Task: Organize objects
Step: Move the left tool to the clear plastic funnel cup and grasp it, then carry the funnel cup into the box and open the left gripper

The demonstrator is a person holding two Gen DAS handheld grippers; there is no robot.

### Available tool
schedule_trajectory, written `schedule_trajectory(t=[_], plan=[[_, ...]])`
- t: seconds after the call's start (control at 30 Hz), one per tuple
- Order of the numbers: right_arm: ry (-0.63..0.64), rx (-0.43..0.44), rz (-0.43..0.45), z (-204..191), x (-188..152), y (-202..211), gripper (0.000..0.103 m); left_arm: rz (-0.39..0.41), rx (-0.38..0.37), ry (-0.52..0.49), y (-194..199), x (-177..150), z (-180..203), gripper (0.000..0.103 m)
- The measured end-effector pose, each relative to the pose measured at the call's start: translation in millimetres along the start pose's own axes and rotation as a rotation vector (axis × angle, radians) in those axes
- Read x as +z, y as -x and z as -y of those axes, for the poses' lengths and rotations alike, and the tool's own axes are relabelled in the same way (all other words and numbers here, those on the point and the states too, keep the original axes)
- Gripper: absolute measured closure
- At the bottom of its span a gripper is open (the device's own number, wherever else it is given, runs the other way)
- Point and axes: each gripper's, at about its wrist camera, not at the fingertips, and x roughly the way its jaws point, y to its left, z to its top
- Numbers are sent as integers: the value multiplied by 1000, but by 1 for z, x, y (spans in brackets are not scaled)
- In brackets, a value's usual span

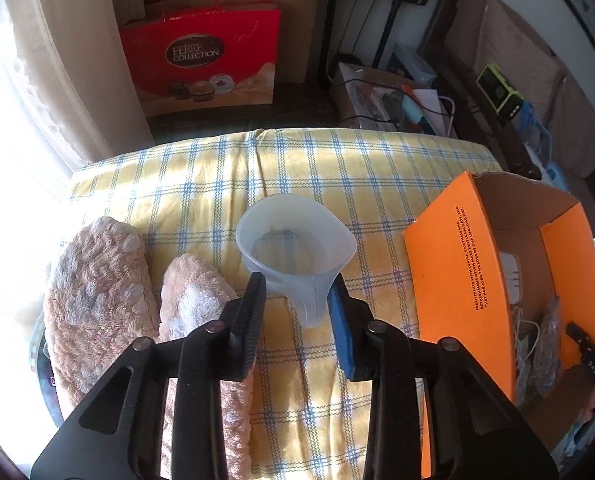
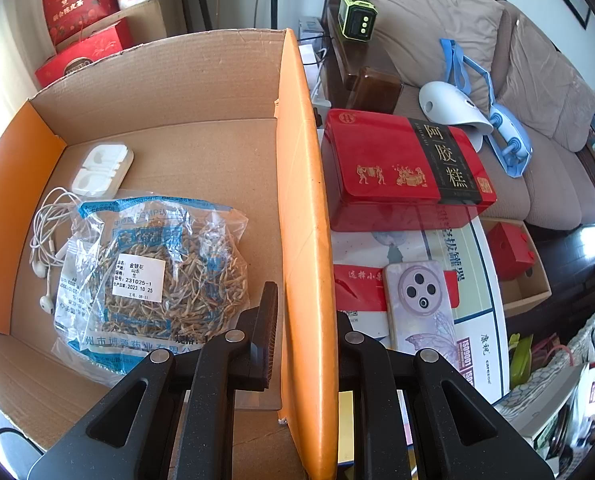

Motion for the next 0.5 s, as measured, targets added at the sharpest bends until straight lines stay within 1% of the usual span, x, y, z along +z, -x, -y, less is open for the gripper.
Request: schedule_trajectory(t=[0.03,0.1,0.23,0.33,0.5], plan=[[0,0,0,0,0,0,87,-1,-2,-1,-1,1,0,86],[-1,0,1,0,0,0,87,7,11,-3,0,2,-1,92],[-2,1,1,1,0,-1,87,28,11,-9,4,2,-1,93],[-2,1,1,1,0,0,87,60,-1,-7,16,3,1,93],[-2,1,0,1,0,-1,87,128,-63,-46,52,9,20,93]])
